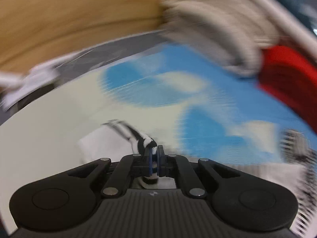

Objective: Fold small clothes

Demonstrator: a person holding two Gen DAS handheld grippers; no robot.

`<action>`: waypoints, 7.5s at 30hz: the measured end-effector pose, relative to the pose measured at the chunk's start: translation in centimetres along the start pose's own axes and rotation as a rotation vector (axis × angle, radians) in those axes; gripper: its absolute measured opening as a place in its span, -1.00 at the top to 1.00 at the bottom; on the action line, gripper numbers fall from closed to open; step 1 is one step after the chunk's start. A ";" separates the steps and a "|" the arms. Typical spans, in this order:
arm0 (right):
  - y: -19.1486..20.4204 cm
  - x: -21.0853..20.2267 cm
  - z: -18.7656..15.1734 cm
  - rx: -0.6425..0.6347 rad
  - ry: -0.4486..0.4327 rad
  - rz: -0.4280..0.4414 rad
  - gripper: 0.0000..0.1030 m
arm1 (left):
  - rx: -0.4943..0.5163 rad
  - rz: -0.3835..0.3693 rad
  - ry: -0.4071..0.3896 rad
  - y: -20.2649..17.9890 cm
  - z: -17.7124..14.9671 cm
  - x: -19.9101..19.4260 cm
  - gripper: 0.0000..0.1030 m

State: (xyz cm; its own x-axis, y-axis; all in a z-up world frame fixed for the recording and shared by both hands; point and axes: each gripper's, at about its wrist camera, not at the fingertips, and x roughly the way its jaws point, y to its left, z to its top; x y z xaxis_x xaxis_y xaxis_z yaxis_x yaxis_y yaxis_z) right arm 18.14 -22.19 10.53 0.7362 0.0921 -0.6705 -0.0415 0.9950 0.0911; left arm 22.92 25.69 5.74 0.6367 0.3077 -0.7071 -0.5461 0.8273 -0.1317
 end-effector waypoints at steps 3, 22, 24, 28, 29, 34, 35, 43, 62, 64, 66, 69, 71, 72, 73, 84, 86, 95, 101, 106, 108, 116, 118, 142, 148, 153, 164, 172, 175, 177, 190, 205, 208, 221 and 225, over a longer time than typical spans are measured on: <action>-0.8 0.1 0.2 0.051 0.014 0.007 0.04 | 0.123 -0.253 -0.029 -6.9 -1.5 -4.5 0.93; -3.8 5.4 -0.5 0.299 0.174 0.001 0.18 | 0.141 -0.351 0.310 -13.6 -4.4 -3.9 0.38; -3.9 6.8 -1.1 0.347 0.224 0.002 0.17 | 0.129 -0.340 0.317 -13.5 -4.1 -3.4 0.38; -4.6 9.9 -3.4 0.446 0.349 -0.046 0.14 | 0.107 -0.345 0.326 -13.5 -3.4 -2.6 0.38; -4.9 10.6 -4.0 0.471 0.378 -0.057 0.14 | 0.104 -0.346 0.327 -13.7 -3.1 -2.4 0.38; -4.1 12.1 -5.8 0.475 0.421 -0.091 0.32 | 0.106 -0.335 0.323 -13.8 -2.8 -1.8 0.38; -3.6 12.0 -5.7 0.448 0.405 -0.087 0.49 | 0.103 -0.338 0.322 -13.8 -2.7 -1.7 0.38; -3.2 5.7 -0.6 0.306 0.014 -0.035 0.99 | 0.137 -0.310 0.295 -13.1 -2.4 -1.4 0.38; -9.1 9.9 -4.0 0.443 0.262 -0.137 0.76 | 0.328 -0.258 0.387 -14.1 -8.1 1.4 0.38; -10.7 10.7 -4.6 0.521 0.290 -0.158 0.53 | 0.312 -0.275 0.383 -14.0 -7.7 1.1 0.38; -11.3 11.1 -5.0 0.521 0.290 -0.166 0.44 | 0.309 -0.291 0.372 -14.3 -7.3 0.7 0.38; -11.0 12.2 -6.0 0.504 0.345 -0.103 0.40 | 0.305 -0.302 0.373 -14.9 -7.0 0.5 0.38; -10.0 12.1 -6.2 0.454 0.342 -0.091 0.41 | 0.299 -0.305 0.377 -15.1 -6.9 0.4 0.38; -9.5 12.1 -6.1 0.410 0.337 -0.092 0.67 | 0.299 -0.307 0.377 -15.1 -6.9 0.4 0.38; -9.2 12.1 -5.8 0.393 0.330 -0.092 0.86 | 0.300 -0.308 0.375 -15.1 -6.8 0.4 0.38; -9.8 5.4 -3.1 0.401 0.088 -0.221 0.85 | 0.332 -0.296 0.373 -15.1 -7.3 0.7 0.38; -11.0 7.2 -4.5 0.442 0.178 -0.295 0.84 | 0.339 -0.296 0.382 -15.4 -7.7 0.9 0.38; -11.5 9.0 -5.1 0.477 0.198 -0.067 0.76 | 0.507 -0.303 0.499 -16.8 -11.7 1.8 0.38; -12.7 10.0 -6.5 0.476 0.306 -0.142 0.74 | 0.581 -0.286 0.458 -16.8 -12.4 1.0 0.33; -13.5 9.3 -6.7 0.517 0.317 -0.085 0.55 | 0.608 -0.271 0.505 -17.4 -13.7 1.7 0.32; -14.3 9.5 -7.5 0.528 0.378 -0.127 0.56 | 0.637 -0.248 0.487 -17.5 -14.1 1.6 0.29; -17.6 5.2 -3.6 0.420 0.146 -0.207 0.51 | 0.626 -0.358 0.266 -20.8 -11.3 -4.7 0.23; -20.0 4.3 -3.3 0.454 0.118 -0.222 0.50 | 0.617 -0.387 0.237 -22.2 -11.2 -5.7 0.20; -44.0 5.4 -10.4 0.900 0.030 -0.376 0.44 | 0.620 -0.398 0.220 -24.5 -12.6 -5.8 0.18; -44.4 5.3 -10.5 0.935 -0.028 -0.399 0.68 | 0.616 -0.396 0.228 -24.2 -12.6 -5.7 0.18; -43.5 5.1 -9.7 0.921 -0.065 -0.417 0.86 | 0.589 -0.403 0.243 -23.9 -12.1 -5.7 0.18; -43.7 5.6 -10.0 0.943 -0.028 -0.470 0.69 | 0.579 -0.398 0.254 -23.4 -11.9 -5.6 0.18; -41.7 5.4 -8.5 0.886 -0.072 -0.536 0.86 | 0.572 -0.403 0.253 -22.6 -11.5 -5.9 0.18; -39.4 4.9 -6.1 0.792 -0.115 -0.560 0.87 | 0.566 -0.401 0.250 -22.2 -11.1 -5.8 0.18; -36.8 4.5 -3.9 0.684 -0.148 -0.567 0.88 | 0.546 -0.396 0.248 -21.7 -10.5 -5.7 0.18; -3.8 3.5 0.7 0.127 0.032 0.397 0.84 | 0.311 -0.358 0.221 -16.5 -2.9 -4.3 0.18; -7.7 2.5 0.4 0.414 0.122 0.060 0.62 | 0.480 -0.531 0.401 -24.7 -11.1 -4.2 0.16; -8.8 2.8 1.4 0.400 0.104 0.048 0.62 | 0.576 -0.584 0.451 -27.8 -14.4 -4.5 -0.27; -11.6 2.7 1.9 0.412 0.108 0.026 0.62 | 0.599 -0.392 0.360 -27.0 -15.8 -3.8 0.76; -11.1 3.3 1.0 0.422 0.168 0.042 0.62 | 0.427 -0.300 0.307 -22.2 -11.6 -5.1 0.81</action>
State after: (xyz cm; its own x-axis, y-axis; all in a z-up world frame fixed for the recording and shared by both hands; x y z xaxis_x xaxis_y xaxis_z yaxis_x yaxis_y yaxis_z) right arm 21.69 -32.98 8.08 0.6182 0.1721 -0.7670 0.2352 0.8905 0.3894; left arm 25.50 0.27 4.25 0.5084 -0.0654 -0.8586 -0.0595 0.9921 -0.1108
